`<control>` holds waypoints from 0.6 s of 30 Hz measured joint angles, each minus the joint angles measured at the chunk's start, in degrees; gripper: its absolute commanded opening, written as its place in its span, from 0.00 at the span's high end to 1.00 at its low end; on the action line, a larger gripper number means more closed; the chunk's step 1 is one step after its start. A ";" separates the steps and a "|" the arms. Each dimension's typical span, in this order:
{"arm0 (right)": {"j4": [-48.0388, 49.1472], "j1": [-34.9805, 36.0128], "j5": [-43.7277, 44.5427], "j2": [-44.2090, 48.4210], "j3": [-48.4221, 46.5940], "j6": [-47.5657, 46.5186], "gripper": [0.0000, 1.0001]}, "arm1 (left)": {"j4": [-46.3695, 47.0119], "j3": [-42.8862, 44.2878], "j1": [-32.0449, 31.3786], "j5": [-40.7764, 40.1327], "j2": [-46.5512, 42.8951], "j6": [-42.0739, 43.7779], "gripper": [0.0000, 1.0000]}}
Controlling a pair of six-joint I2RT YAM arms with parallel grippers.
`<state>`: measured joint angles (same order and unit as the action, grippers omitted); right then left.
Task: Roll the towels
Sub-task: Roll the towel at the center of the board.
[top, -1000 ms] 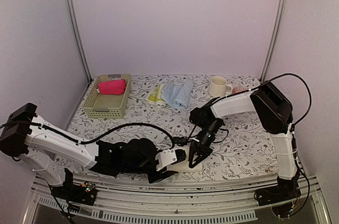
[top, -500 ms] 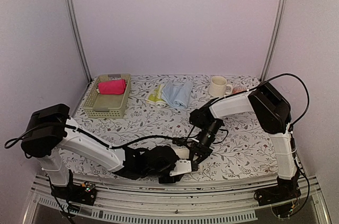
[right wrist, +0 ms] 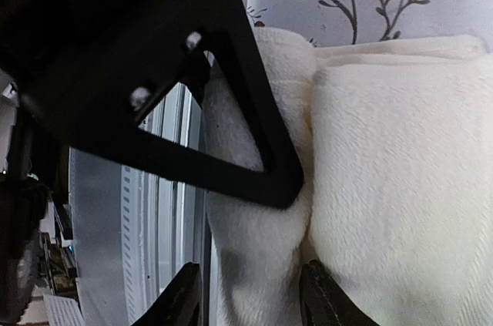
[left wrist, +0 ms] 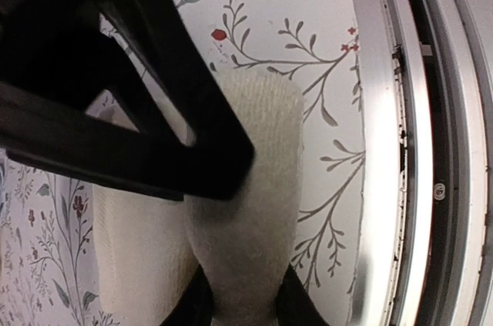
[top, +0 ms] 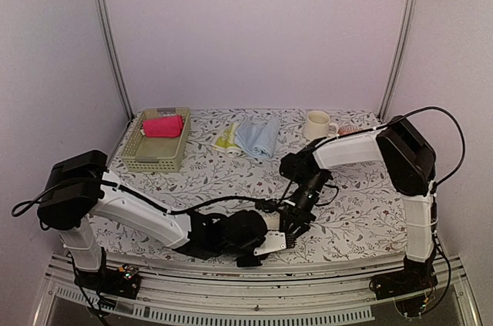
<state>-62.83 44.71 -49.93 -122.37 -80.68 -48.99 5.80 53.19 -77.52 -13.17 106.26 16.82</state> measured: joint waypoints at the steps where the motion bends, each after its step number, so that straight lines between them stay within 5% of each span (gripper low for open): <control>1: -0.17 -0.42 0.70 2.05 0.83 -0.04 0.52 | -0.85 0.52 0.00 0.81 0.00 -0.63 0.91; 9: 5.03 -8.74 4.44 24.87 8.96 3.13 0.53 | -6.93 5.20 1.66 10.12 2.12 -8.68 0.91; 18: 16.24 -8.72 14.47 48.28 25.42 8.39 0.52 | -9.97 10.34 9.16 27.19 5.68 -17.84 0.91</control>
<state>-46.59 35.99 -35.46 -74.08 -55.27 -40.60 -4.16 63.53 -68.36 14.02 111.94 -1.02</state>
